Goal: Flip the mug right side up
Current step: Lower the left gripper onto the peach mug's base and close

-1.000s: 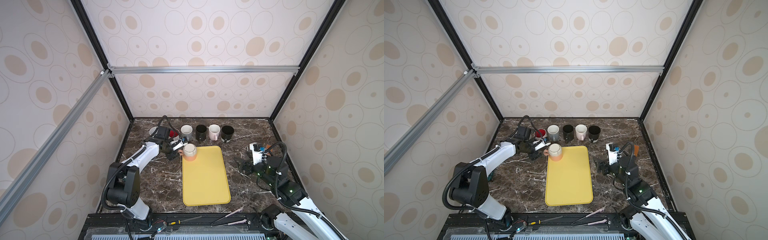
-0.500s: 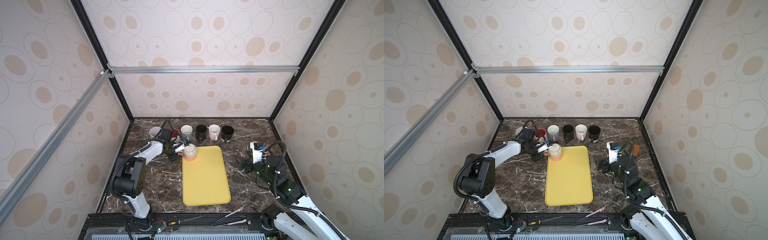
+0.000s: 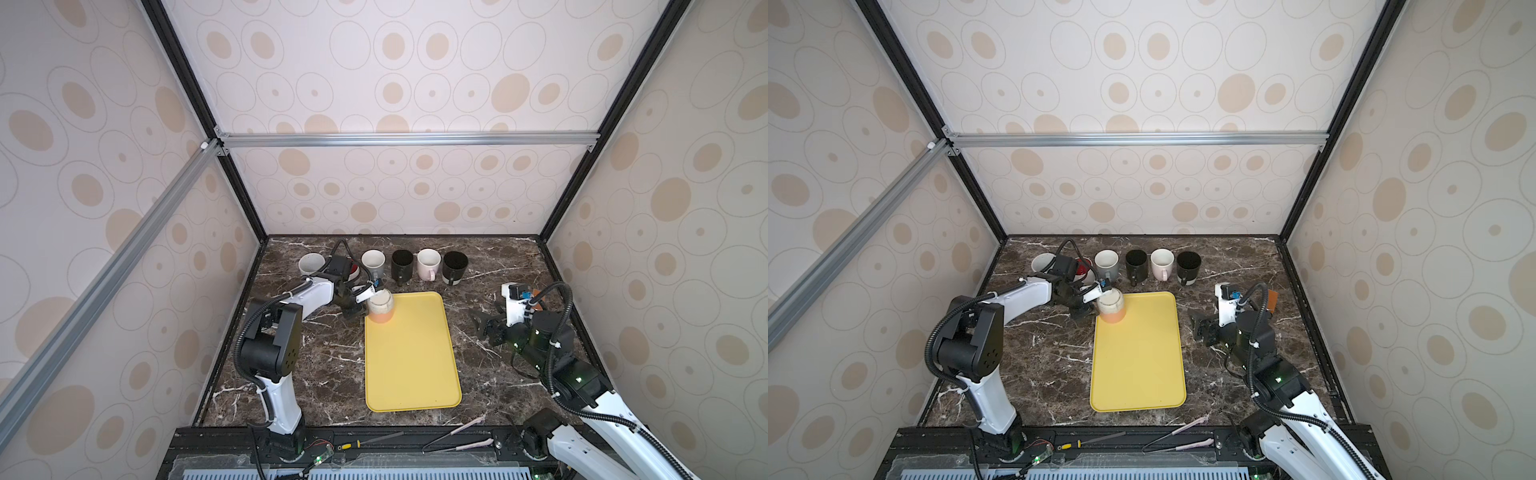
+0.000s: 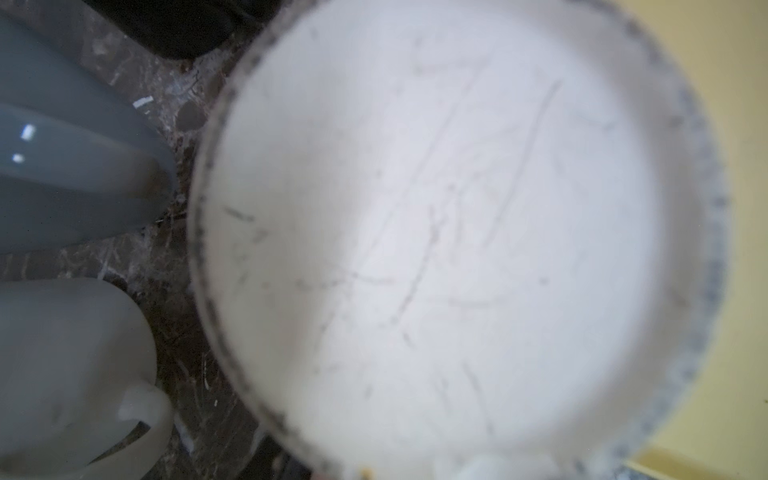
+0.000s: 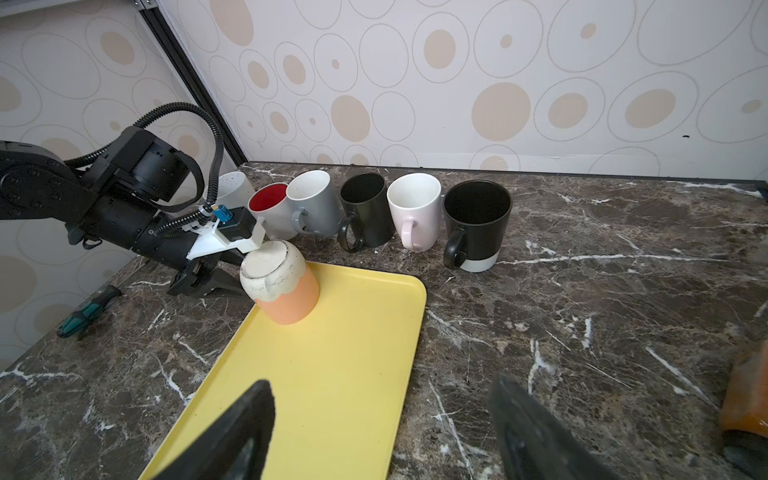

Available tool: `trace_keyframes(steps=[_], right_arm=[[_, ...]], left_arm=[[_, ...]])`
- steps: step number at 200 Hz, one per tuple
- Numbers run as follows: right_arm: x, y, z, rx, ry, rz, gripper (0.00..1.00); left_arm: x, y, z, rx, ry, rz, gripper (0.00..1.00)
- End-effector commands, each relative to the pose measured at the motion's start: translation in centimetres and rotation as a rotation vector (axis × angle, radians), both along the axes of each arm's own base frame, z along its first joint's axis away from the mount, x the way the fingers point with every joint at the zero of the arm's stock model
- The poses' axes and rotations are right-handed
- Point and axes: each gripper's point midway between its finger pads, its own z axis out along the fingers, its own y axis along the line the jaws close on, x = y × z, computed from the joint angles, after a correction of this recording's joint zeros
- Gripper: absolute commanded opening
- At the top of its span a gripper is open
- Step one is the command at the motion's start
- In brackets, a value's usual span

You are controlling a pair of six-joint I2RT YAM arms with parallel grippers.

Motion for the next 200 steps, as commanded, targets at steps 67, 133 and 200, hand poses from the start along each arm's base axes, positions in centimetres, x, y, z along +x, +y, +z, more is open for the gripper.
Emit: trace_keyframes(steps=[67,133,200], right_arm=[[0.3,0.8,-1.2,0.044,0.041,0.011,0.83],[-0.1,3.3,-0.7,0.167,0.074,0.125,0.69],[0.1,5.1,-1.2,0.213,0.154,0.178,0.66]], left_arm=[[-2.1,-1.9,0.4,-0.022,0.060,-0.028,0.24],[-5.0,-4.5,-0.7,-0.015,0.130,-0.026,0.00],[-6.7,-7.8,1.2,-0.078,0.115,-0.037,0.00]])
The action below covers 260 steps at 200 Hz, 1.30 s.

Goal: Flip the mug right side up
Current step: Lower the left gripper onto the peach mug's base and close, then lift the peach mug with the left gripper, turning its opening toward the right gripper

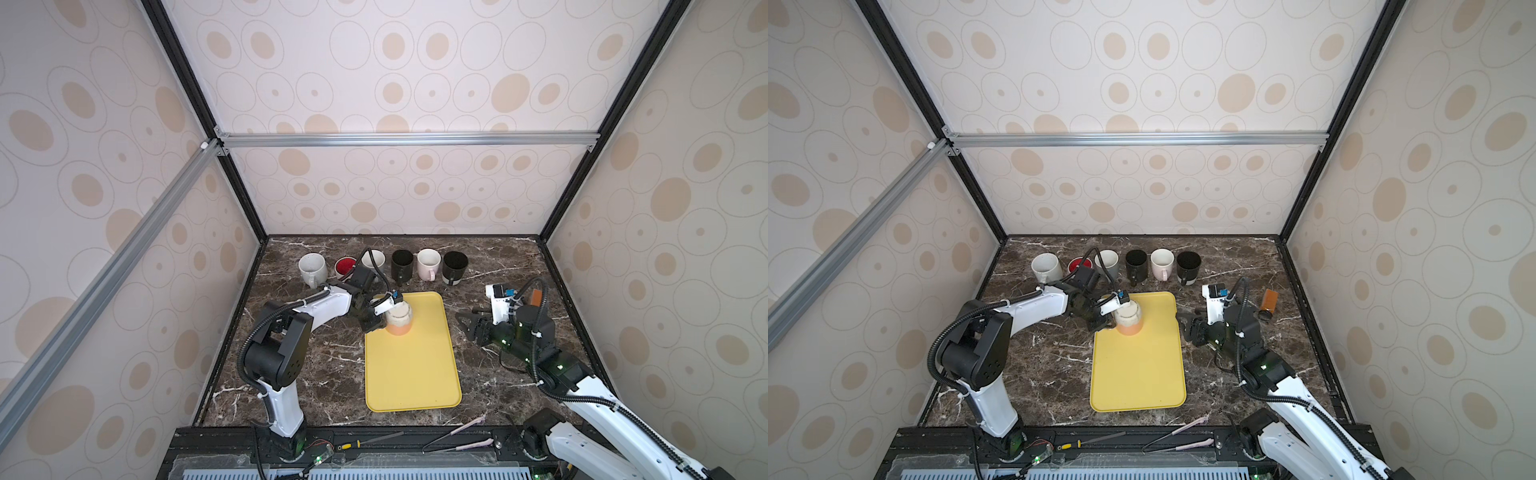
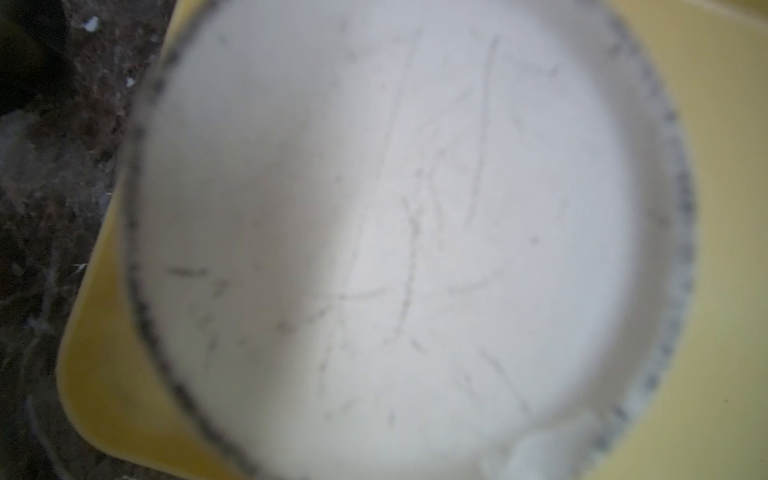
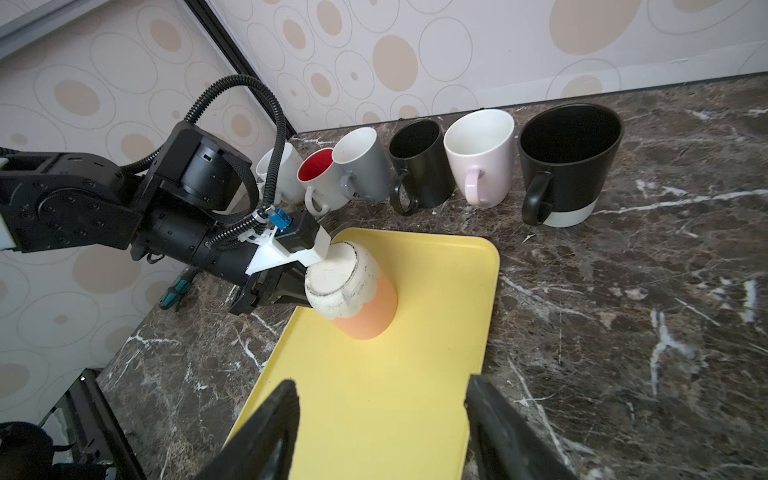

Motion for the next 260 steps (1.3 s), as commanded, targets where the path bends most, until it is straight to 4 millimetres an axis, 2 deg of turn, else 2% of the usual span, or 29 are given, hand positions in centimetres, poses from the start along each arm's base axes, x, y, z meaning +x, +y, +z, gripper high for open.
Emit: trace_keyframes(steps=[1,39,64,81,104,136,154,183,203,241,260], right_arm=[[-0.1,1.0,2.0,0.067,-0.019,0.033,0.66],[0.1,1.3,1.4,0.117,0.022,0.014,0.65],[0.2,1.5,1.2,0.137,0.041,0.009,0.65],[0.2,1.9,1.1,0.143,0.052,0.023,0.65],[0.0,2.5,0.9,0.141,0.089,0.053,0.66],[0.0,1.9,0.5,0.155,0.104,0.016,0.67],[-0.1,1.5,0.7,0.149,0.084,0.002,0.68],[0.1,0.9,0.8,0.124,0.071,-0.028,0.69],[0.2,1.0,0.7,0.119,0.075,-0.023,0.69],[0.4,1.4,0.7,0.113,0.099,-0.009,0.69],[0.2,1.4,0.7,0.113,0.103,-0.009,0.69]], left_arm=[[-1.1,-1.5,1.8,-0.031,-0.006,-0.008,0.00],[-1.6,-4.0,3.7,-0.086,-0.004,0.033,0.00],[-2.3,-5.9,4.2,-0.095,-0.010,0.057,0.00],[-2.4,-7.0,4.0,-0.079,-0.005,0.110,0.00],[-3.0,-8.1,2.8,-0.032,0.054,0.163,0.00],[-3.5,-9.6,2.3,-0.026,0.072,0.200,0.00],[-3.4,-10.0,2.8,-0.054,0.055,0.222,0.00],[-2.4,-9.4,3.3,-0.053,0.016,0.315,0.00],[-1.9,-9.2,3.3,-0.023,0.036,0.367,0.00],[-2.4,-10.8,3.5,-0.045,0.137,0.367,0.00],[-1.5,-10.1,3.7,-0.009,0.100,0.443,0.00]])
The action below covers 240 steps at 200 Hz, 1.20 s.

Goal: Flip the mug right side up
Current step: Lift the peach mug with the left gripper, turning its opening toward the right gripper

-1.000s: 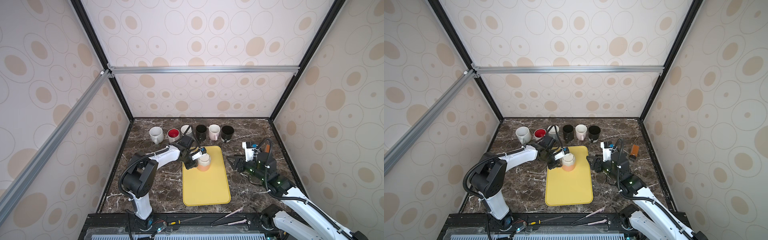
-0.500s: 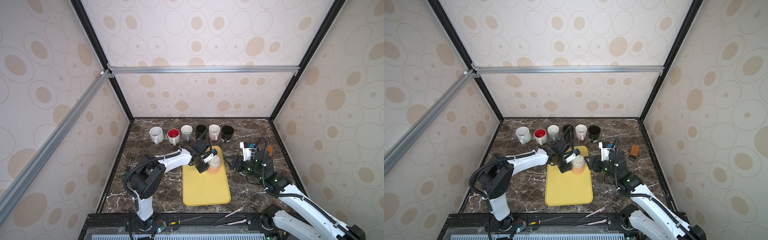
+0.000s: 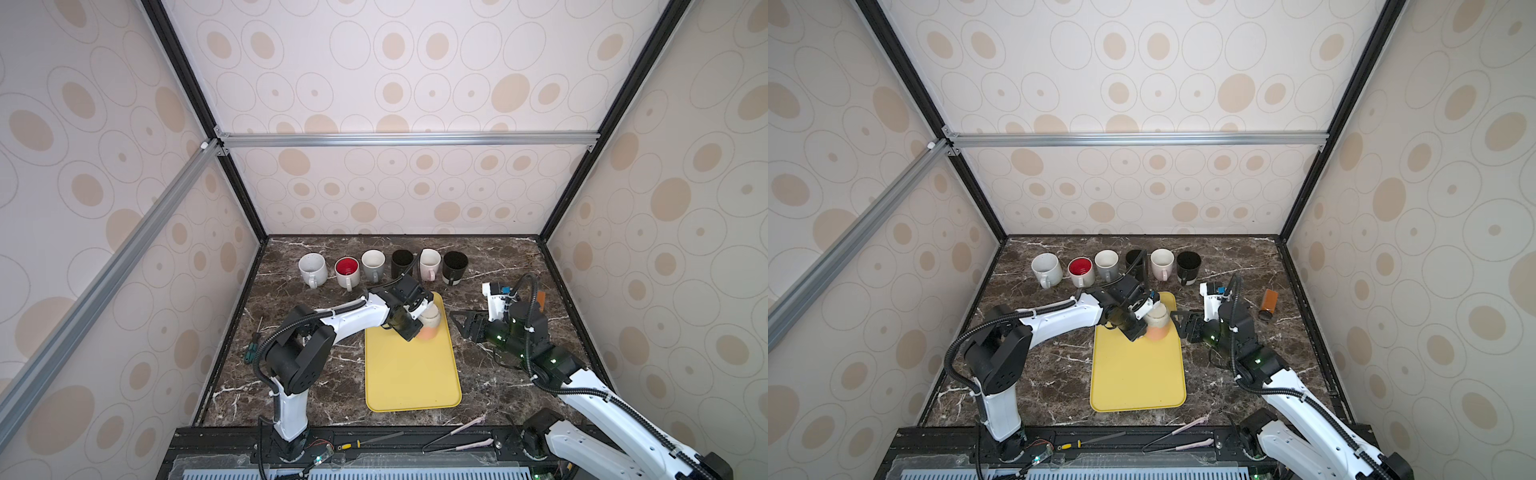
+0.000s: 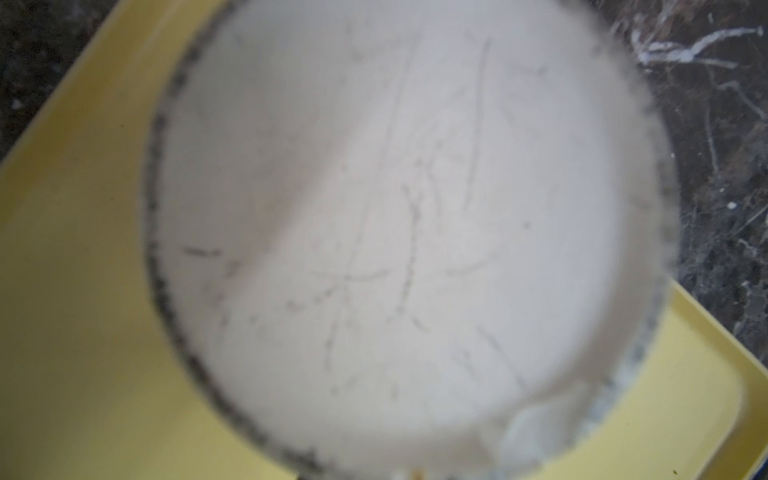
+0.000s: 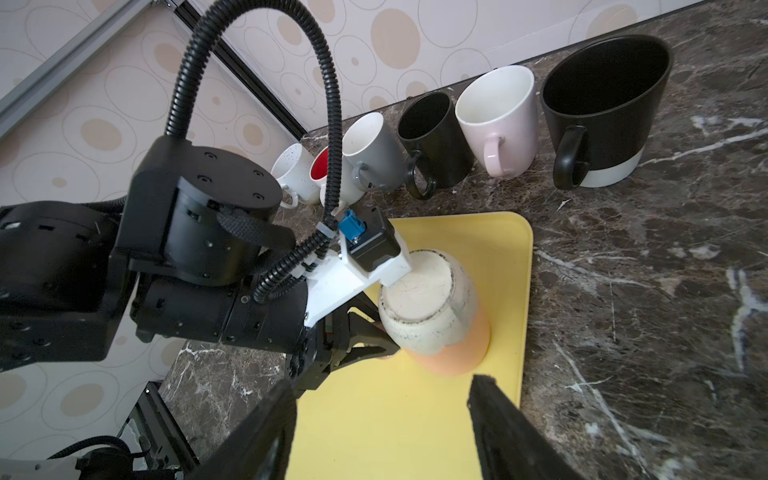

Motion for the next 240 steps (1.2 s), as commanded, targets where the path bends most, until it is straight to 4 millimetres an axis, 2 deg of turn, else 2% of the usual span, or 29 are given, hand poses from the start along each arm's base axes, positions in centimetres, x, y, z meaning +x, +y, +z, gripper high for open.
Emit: trace_keyframes(steps=[1,33,76,117,138,187,218,240], right_arm=[[-0.1,0.2,1.2,0.008,-0.014,0.010,0.69],[-0.3,0.3,0.6,0.005,0.005,0.014,0.69],[-0.3,0.6,-0.5,0.008,0.039,0.024,0.68],[-0.6,1.0,-1.0,0.035,0.062,0.041,0.68],[-0.7,1.1,-0.9,0.059,0.068,0.040,0.67],[-1.2,1.2,0.5,0.145,0.045,0.043,0.65],[-1.5,1.0,1.5,0.167,0.028,0.036,0.64],[-1.8,0.9,2.0,0.187,0.020,0.035,0.62]], left_arm=[[1.2,-0.7,2.1,-0.018,-0.028,0.076,0.00],[1.2,-0.7,2.8,-0.029,-0.054,0.070,0.00],[2.3,-0.6,4.2,-0.052,-0.121,0.116,0.00],[2.6,-1.1,5.0,-0.083,-0.129,0.125,0.00],[2.8,-1.4,6.0,-0.118,-0.147,0.138,0.00],[3.2,-3.1,11.4,-0.323,-0.210,0.170,0.00],[2.9,-3.9,16.4,-0.531,-0.264,0.189,0.00],[1.6,-4.4,20.3,-0.726,-0.281,0.169,0.00]])
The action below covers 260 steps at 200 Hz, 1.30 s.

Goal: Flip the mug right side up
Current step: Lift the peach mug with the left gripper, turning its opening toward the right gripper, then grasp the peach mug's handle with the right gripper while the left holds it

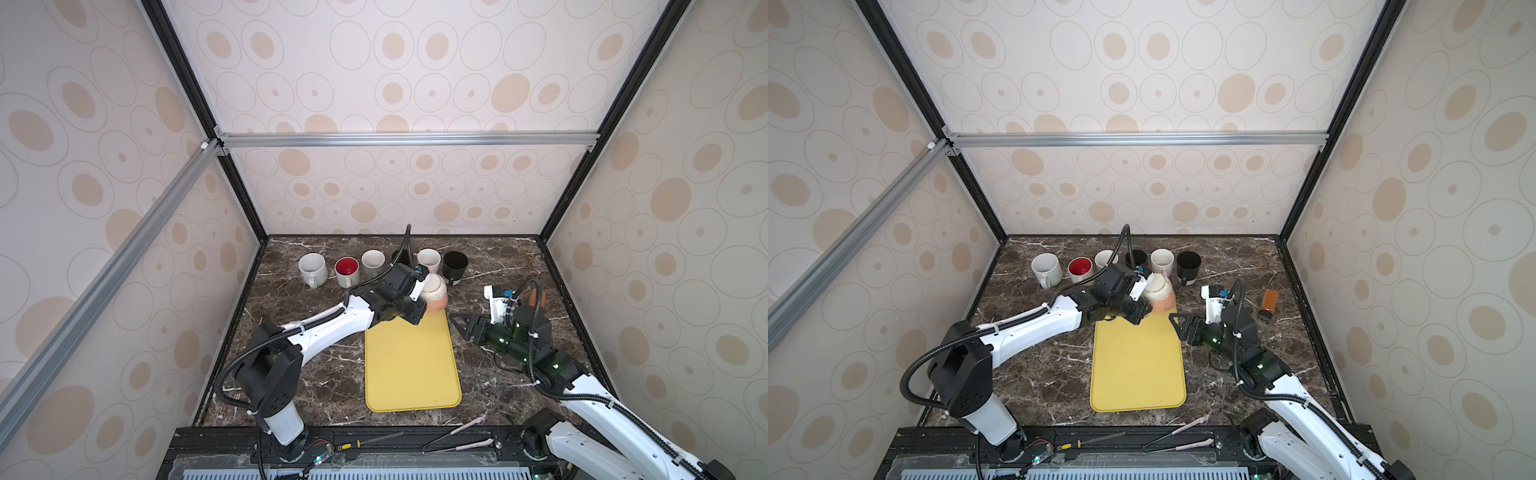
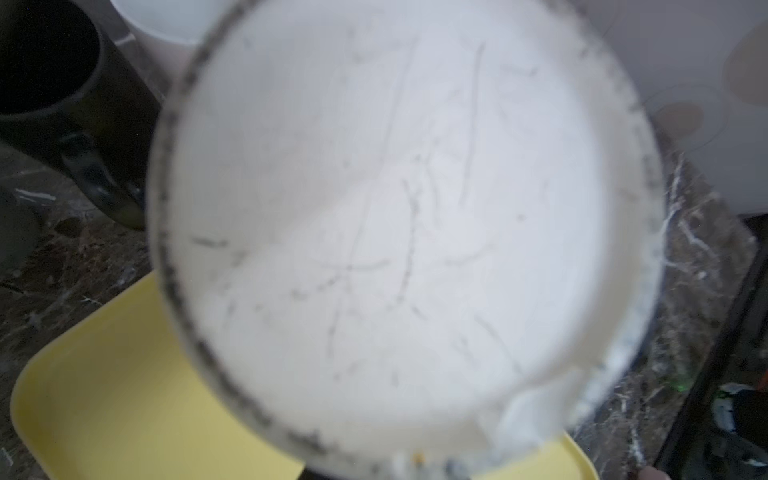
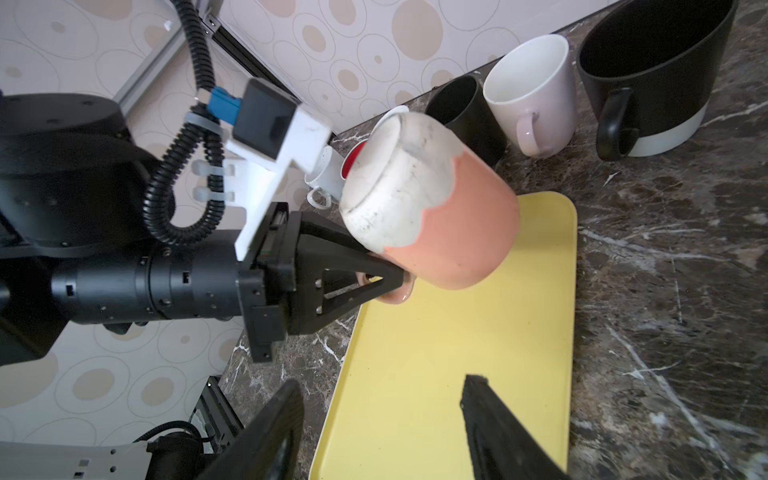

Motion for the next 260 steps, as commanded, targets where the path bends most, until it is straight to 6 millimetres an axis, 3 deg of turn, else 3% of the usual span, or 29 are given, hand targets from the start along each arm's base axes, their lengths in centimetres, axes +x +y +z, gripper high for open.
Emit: trace_keyframes(steps=[1,41,53,90,162,260], right_arm=[[-0.4,0.1,1.0,0.044,-0.016,0.005,0.62],[-0.9,0.3,2.7,0.142,-0.048,0.018,0.52],[-0.9,0.1,3.4,0.179,-0.058,0.023,0.48],[-1.0,-0.2,6.2,0.316,-0.100,0.067,0.48],[-1.2,0.8,9.2,0.427,-0.150,0.148,0.54],[-0.6,1.9,11.0,0.518,-0.177,0.217,0.50]], left_arm=[[0.0,-2.5,9.4,-0.350,-0.151,-0.030,0.00],[-3.4,-2.7,16.1,-0.711,-0.143,-0.162,0.00],[-4.4,-2.8,17.3,-0.777,-0.125,-0.198,0.00],[-5.7,-1.2,20.1,-0.981,-0.098,-0.227,0.00],[-6.6,0.9,22.0,-1.267,-0.039,-0.262,0.00],[-6.9,-0.4,21.8,-1.288,-0.016,-0.291,0.00]])
